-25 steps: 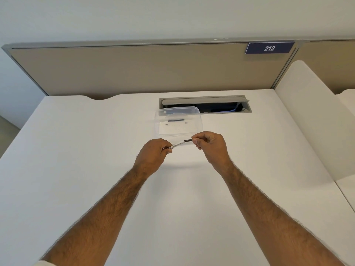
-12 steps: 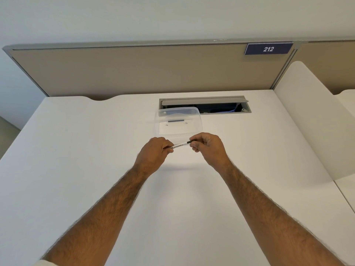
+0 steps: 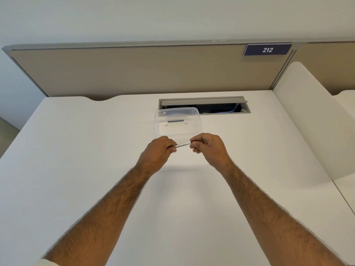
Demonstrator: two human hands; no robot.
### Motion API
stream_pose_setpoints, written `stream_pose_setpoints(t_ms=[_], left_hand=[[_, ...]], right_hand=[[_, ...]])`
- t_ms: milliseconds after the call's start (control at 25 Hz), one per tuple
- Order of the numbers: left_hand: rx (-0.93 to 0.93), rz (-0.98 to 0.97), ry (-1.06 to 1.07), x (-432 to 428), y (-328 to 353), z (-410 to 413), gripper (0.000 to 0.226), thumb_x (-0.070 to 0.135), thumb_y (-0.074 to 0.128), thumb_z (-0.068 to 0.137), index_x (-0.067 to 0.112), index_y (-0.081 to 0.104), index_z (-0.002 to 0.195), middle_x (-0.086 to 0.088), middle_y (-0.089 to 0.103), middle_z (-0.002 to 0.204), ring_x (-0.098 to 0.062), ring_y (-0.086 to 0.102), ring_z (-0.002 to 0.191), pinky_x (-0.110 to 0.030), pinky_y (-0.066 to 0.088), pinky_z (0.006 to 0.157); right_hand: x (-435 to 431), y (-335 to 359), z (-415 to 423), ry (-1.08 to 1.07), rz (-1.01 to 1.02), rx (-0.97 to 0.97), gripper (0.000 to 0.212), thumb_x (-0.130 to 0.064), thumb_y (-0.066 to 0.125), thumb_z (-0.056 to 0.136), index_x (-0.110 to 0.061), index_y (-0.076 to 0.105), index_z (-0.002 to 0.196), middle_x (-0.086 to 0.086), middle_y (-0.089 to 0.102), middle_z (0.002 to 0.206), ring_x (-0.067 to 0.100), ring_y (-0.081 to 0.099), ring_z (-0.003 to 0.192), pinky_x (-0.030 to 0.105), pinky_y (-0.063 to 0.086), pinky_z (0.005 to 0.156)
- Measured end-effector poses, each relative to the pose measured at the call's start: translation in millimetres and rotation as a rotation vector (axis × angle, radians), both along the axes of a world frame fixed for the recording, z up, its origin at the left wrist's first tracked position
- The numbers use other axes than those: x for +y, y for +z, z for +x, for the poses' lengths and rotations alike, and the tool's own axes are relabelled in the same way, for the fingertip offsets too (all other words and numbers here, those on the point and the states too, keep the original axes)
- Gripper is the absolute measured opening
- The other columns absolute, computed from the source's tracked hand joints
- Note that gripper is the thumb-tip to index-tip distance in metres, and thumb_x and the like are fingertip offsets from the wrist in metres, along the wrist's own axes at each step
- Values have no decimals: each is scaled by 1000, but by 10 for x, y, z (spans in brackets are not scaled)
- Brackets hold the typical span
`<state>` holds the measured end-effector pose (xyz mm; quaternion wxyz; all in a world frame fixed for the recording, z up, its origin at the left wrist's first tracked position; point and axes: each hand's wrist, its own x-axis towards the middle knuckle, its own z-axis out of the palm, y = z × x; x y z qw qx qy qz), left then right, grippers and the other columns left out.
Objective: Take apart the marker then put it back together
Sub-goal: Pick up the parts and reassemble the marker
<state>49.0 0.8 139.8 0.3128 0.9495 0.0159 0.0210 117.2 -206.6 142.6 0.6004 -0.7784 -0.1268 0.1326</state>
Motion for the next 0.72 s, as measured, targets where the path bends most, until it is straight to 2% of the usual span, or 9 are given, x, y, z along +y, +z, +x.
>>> stream_pose_setpoints(t_ms=[160,280,520,720], left_hand=[[-10,3,7,-5,32,13,9,26,61,96,29,70,95,15,59,85,-10,57,85,-40,53,76],[-25,-7,-4,4,43,13,11,25,61,96,27,71,98,16,59,85,-9,57,85,-38,53,77],[-30,8,-6,-14,56,-2,10,24,62,95,26,72,97,17,58,83,-8,57,83,-36,52,74],[-43,-14,-22,-43,96,-8,17,29,62,97,26,75,105,20,57,80,-5,56,83,-29,48,73]], right_hand=[[6,17,-19,-15,-59,-51,14,-7,61,94,-12,70,86,2,73,73,8,64,60,21,53,60],[-4,21,-49,9,-64,-70,14,-11,59,97,-11,66,85,5,72,74,7,61,60,20,52,60],[-65,35,-58,103,-173,-179,14,-13,57,98,-10,63,86,3,70,73,8,56,62,28,49,64],[-71,27,-86,72,-161,-156,23,-20,55,101,-9,62,83,-1,64,65,14,52,61,41,50,63]])
